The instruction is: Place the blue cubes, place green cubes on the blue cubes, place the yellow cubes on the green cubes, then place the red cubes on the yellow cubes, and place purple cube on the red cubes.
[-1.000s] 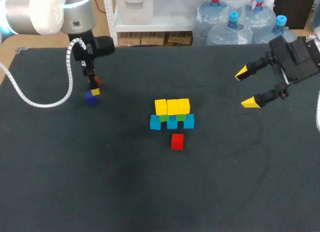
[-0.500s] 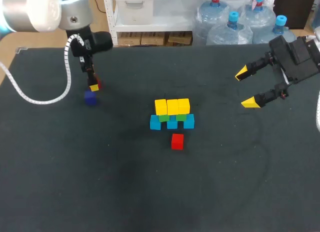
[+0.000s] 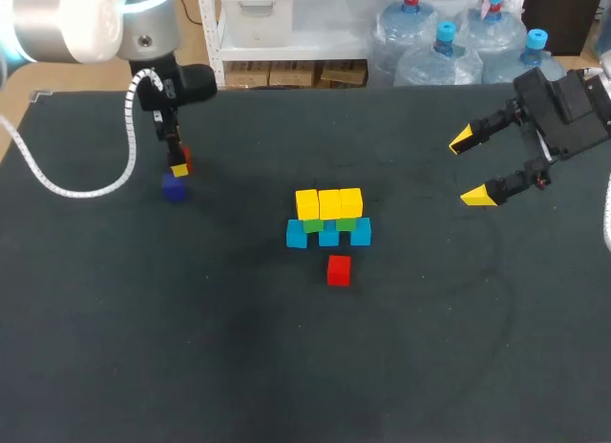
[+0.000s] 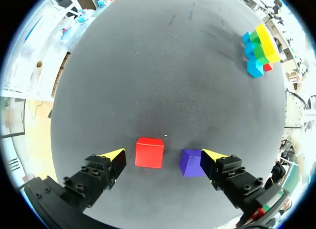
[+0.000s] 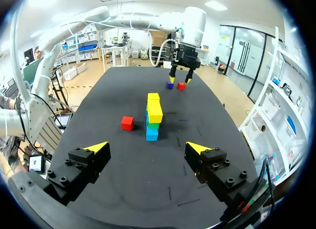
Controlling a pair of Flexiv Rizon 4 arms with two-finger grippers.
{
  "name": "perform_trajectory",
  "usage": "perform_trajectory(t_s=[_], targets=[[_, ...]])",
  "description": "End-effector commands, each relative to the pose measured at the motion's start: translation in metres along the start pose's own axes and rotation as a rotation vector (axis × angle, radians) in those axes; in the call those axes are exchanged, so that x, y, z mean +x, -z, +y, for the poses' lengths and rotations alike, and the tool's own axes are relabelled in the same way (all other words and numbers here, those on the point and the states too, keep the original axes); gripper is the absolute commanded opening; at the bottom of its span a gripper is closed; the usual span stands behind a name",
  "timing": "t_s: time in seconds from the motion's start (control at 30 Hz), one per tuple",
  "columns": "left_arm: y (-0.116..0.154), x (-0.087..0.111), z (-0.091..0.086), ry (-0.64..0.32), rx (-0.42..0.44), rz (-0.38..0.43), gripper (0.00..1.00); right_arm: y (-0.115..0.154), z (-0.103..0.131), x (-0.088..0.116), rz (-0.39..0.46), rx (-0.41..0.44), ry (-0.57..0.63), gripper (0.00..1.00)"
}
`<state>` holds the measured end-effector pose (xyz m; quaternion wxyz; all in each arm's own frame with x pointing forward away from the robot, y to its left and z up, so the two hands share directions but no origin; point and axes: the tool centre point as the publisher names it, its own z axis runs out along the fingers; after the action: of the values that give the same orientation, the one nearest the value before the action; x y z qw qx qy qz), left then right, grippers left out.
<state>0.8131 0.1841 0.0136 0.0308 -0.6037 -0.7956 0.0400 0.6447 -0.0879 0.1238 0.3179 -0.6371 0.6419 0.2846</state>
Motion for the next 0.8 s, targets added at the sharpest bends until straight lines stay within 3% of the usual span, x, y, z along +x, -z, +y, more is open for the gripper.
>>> perform_trajectory(t_s=[0.03,0.8], targets=[[-0.001,-0.002,0.013,0.001,0.025,0.007,1.00,0.000,0.000,0.000,-0.001,0.001,0.001,1.00],[-0.011,-0.001,0.012,0.013,0.055,0.020,1.00,0.000,0.000,0.000,-0.001,0.001,0.001,1.00]])
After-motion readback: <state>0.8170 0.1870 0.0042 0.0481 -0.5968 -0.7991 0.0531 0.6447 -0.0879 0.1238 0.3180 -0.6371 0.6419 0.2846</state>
